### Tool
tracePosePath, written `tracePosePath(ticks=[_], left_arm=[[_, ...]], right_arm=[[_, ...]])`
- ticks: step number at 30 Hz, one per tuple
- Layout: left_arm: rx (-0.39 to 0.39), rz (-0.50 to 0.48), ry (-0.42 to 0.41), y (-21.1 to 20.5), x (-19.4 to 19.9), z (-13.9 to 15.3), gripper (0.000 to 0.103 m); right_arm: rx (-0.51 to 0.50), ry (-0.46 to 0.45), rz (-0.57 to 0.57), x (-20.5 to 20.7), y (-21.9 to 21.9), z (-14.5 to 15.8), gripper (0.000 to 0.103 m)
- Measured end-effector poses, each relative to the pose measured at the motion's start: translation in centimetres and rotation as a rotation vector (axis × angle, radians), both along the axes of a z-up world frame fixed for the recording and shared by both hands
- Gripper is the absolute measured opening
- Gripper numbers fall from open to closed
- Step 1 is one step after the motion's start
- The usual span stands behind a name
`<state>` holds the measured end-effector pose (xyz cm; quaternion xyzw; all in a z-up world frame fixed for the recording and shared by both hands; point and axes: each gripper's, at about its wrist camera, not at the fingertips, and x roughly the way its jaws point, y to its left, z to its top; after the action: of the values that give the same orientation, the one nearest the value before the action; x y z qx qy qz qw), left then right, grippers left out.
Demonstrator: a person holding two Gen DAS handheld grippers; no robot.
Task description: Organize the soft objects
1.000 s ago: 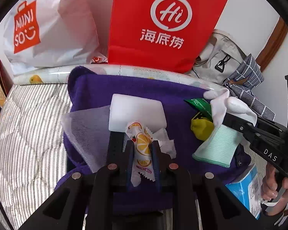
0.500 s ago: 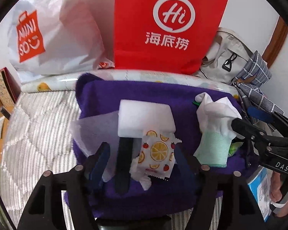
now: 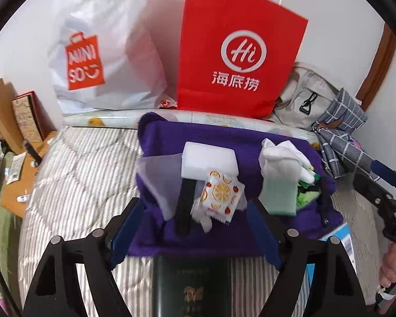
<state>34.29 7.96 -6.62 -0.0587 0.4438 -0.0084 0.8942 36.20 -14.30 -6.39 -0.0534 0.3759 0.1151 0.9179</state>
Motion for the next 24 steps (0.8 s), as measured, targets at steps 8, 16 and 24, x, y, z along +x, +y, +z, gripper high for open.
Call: tracePosePath(ticks=[8, 16, 24], left_arm=[[-0.013, 0.033, -0.075, -0.5, -7.6, 3.7, 0.082], [0.003, 0.032, -0.142, -2.0, -15.8, 6.1, 0.082], [0.027, 0.006, -0.158, -4.0, -22.5, 6.3, 0.088]], right_arm=[[0.124, -0.001, -0.049, -8.2, -3.1, 3.0, 0.091], [0.14, -0.027, -0.122, -16.8, -5.6, 3.5, 0.091], [0.103, -0.07, -0.166, -24.5, -6.4, 3.2, 0.102]])
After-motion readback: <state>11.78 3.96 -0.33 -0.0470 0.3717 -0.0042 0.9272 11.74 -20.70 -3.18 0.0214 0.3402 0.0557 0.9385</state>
